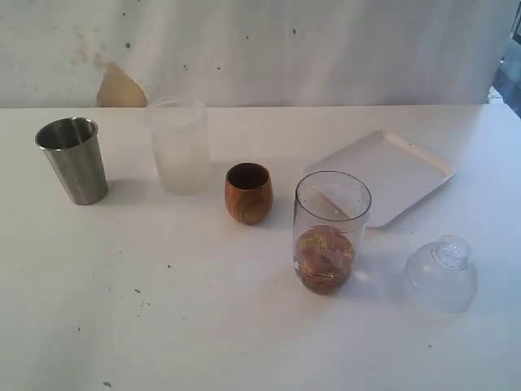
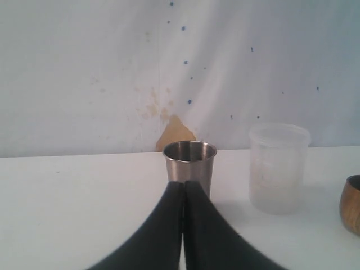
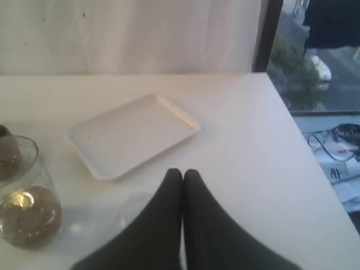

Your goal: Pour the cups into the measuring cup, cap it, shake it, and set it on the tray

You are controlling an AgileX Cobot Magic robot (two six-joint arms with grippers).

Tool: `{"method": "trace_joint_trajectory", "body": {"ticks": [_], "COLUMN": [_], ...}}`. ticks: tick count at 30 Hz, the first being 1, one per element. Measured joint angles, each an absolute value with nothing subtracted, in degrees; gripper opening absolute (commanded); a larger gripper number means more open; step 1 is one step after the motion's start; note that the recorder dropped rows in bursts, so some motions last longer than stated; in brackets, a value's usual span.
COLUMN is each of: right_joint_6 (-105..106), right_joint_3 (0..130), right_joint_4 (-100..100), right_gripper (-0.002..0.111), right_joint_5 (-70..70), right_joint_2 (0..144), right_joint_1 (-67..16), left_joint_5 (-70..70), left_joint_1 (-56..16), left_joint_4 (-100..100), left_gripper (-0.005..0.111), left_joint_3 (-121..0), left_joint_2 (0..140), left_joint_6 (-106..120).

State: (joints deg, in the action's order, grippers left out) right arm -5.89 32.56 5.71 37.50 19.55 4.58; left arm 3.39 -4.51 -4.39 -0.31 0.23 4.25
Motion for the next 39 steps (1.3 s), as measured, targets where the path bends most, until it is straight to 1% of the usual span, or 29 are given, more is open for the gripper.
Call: {"method": "trace_joint_trajectory", "body": {"ticks": [2, 4, 5, 7, 10, 11, 12, 13, 22, 29, 35, 39], "right_joint_6": [-5.78, -5.22, -4.85, -3.92, -3.45, -3.45, -3.45, -3.45, -3.45, -3.3, -2.08, -0.75], "right_joint_3": [34.74, 36.25, 36.82, 38.16, 39.62, 40.03, 40.36, 40.65, 43.86, 44.49, 44.49, 44.49], "right_joint_4": [5.93, 6.07, 6.07, 6.07, 4.94, 4.43, 3.73, 3.2, 2.19, 1.83, 1.83, 1.83], "right_gripper": [0.001, 0.006, 0.012, 0.028, 0.062, 0.071, 0.076, 0.078, 0.079, 0.079, 0.073, 0.073], "right_joint_5": [39.17, 39.84, 40.15, 40.32, 40.33, 40.44, 40.44, 40.54, 40.41, 35.67, 32.08, 30.56], "right_joint_2": [24.45, 29.86, 31.94, 36.84, 43.57, 45.26, 47.29, 49.32, 64.57, 73.31, 78.94, 82.37], "right_joint_1": [4.58, 4.58, 4.58, 4.58, 4.58, 4.58, 4.58, 4.45, 1.52, -0.01, -0.01, -0.01], "left_joint_5": [3.39, 3.39, 3.39, 3.39, 3.39, 3.39, 3.39, 3.39, 3.39, 3.39, 3.39, 3.39], "left_joint_1": [-4.51, -4.51, -4.51, -4.51, -4.51, -4.51, -4.51, -4.51, -4.51, -4.51, -4.51, -4.51], "left_joint_4": [-4.39, -4.39, -4.39, -4.39, -4.39, -4.39, -4.39, -4.39, -4.39, -4.39, -4.39, -4.39], "left_gripper": [0.0, 0.0, 0.0, 0.0, 0.0, 0.0, 0.0, 0.0, 0.0, 0.0, 0.0, 0.0], "left_joint_3": [-0.31, -0.31, -0.31, -0.31, -0.31, -0.31, -0.31, -0.31, -0.31, -0.31, -0.31, -0.31], "left_joint_2": [0.23, 0.23, 0.23, 0.23, 0.23, 0.23, 0.23, 0.23, 0.23, 0.23, 0.23, 0.23], "left_joint_6": [4.25, 4.25, 4.25, 4.25, 4.25, 4.25, 4.25, 4.25, 4.25, 4.25, 4.25, 4.25]}}
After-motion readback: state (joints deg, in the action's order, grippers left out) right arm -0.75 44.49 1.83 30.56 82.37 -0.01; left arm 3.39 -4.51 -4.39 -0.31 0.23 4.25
